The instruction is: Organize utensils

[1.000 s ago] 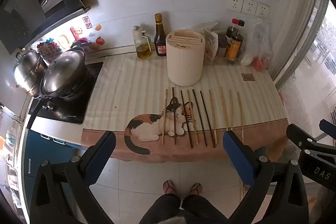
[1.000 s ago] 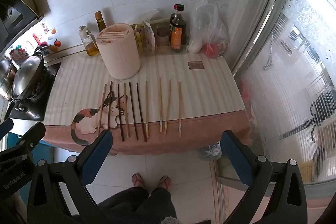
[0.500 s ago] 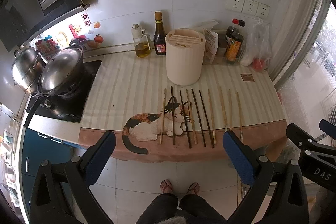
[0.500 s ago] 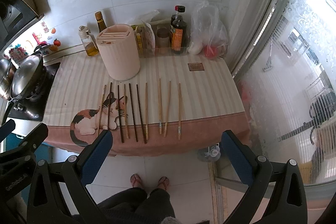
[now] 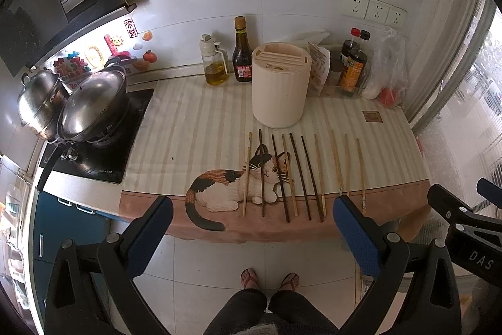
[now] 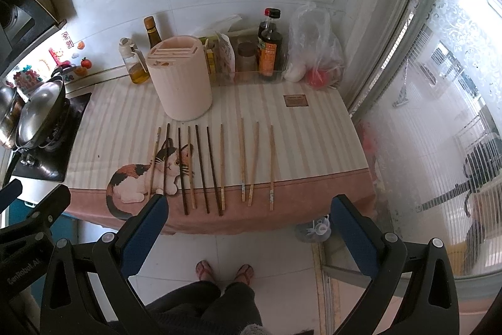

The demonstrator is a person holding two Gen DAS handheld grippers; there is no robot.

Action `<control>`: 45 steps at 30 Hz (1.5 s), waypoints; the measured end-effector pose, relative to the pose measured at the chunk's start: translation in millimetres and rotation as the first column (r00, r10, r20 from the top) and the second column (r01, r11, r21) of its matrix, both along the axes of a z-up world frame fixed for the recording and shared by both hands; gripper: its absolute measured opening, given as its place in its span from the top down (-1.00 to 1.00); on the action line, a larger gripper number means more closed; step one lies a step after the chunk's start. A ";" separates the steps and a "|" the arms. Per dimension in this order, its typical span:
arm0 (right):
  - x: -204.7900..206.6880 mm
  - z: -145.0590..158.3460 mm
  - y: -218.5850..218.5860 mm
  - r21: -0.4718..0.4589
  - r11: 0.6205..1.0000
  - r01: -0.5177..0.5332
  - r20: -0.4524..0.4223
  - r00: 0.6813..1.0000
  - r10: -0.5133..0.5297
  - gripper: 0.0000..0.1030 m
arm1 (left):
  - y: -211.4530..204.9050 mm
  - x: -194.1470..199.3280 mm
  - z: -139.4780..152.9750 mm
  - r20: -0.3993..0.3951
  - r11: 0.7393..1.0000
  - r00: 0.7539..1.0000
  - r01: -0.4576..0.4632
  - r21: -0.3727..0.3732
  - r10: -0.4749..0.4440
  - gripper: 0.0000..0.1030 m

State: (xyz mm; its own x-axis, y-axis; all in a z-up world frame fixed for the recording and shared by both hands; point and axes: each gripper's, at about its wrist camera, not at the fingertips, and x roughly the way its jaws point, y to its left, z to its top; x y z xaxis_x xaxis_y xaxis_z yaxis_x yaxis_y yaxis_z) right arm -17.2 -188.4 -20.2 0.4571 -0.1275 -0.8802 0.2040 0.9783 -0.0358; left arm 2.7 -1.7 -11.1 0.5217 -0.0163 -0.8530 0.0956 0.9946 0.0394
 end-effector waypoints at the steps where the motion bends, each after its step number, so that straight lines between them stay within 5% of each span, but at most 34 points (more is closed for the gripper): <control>1: 0.5 0.0 1.5 -0.001 1.000 -0.001 0.001 1.000 0.001 -1.00 | 0.3 0.1 1.1 0.000 1.000 1.000 -0.001 0.000 0.001 -1.00; 45: 6.7 -1.0 6.6 -0.006 1.000 -0.003 0.000 1.000 0.003 -1.00 | 10.1 7.9 -3.9 -0.005 1.000 1.000 -0.006 -0.005 0.006 -1.00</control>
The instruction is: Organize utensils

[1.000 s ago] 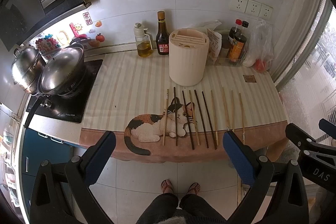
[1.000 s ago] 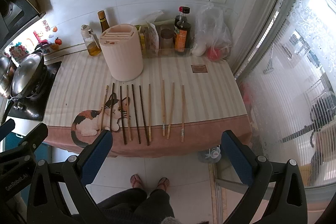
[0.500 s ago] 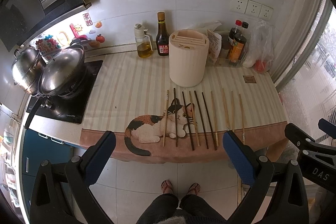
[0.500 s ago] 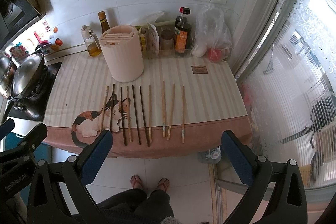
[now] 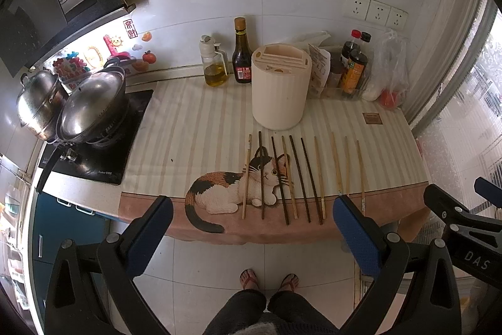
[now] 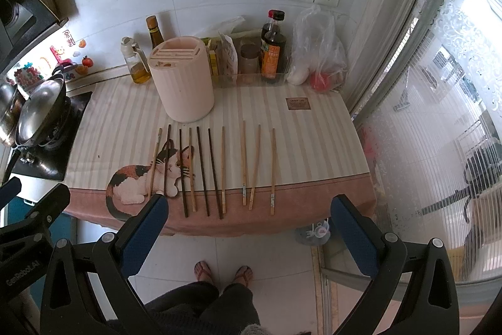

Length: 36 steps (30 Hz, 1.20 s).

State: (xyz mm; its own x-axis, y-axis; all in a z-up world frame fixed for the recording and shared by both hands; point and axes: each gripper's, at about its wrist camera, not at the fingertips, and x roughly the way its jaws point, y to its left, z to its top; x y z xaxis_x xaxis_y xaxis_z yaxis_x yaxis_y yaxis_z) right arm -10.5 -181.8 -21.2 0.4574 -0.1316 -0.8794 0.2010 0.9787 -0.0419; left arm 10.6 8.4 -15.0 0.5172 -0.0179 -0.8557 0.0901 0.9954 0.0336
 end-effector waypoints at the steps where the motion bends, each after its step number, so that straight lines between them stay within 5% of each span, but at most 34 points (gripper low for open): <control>1: 0.9 0.0 1.0 0.001 1.000 0.002 0.000 1.000 -0.002 -1.00 | 0.0 -0.1 0.1 -0.001 1.000 1.000 -0.001 0.000 0.001 -1.00; 15: 46.4 -24.7 -8.2 0.047 0.990 0.134 0.098 0.986 -0.138 -1.00 | 33.5 69.7 -34.4 0.049 0.996 0.995 -0.091 0.018 0.090 -1.00; 21: 81.3 -63.9 -13.2 0.024 0.983 0.184 0.140 0.973 -0.185 -1.00 | 44.3 116.2 -81.3 -0.019 0.996 0.996 -0.084 0.026 0.084 -1.00; 26: 119.3 -112.6 -22.1 0.046 0.982 0.184 0.069 0.980 -0.187 -0.99 | 42.3 155.0 -131.6 -0.115 0.996 0.990 -0.077 0.055 0.083 -1.00; 29: 142.8 -147.5 -28.9 0.038 0.983 0.181 -0.010 0.983 -0.181 -0.47 | 40.1 173.6 -164.1 -0.180 0.995 0.980 -0.079 0.062 0.089 -0.86; 36: 181.0 -231.6 -49.5 0.179 0.975 0.135 -0.180 0.978 -0.102 -0.20 | 24.3 201.3 -249.4 -0.392 0.996 0.917 -0.062 0.058 0.080 -0.41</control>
State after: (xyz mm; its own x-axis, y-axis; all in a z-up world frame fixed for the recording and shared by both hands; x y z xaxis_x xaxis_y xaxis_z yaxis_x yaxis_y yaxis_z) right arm 170.5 -231.3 -252.8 0.2912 0.0005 -0.9567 0.3217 0.9417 0.0984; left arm 211.9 32.8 -264.4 0.1374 0.0478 -0.9894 0.0341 0.9980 0.0529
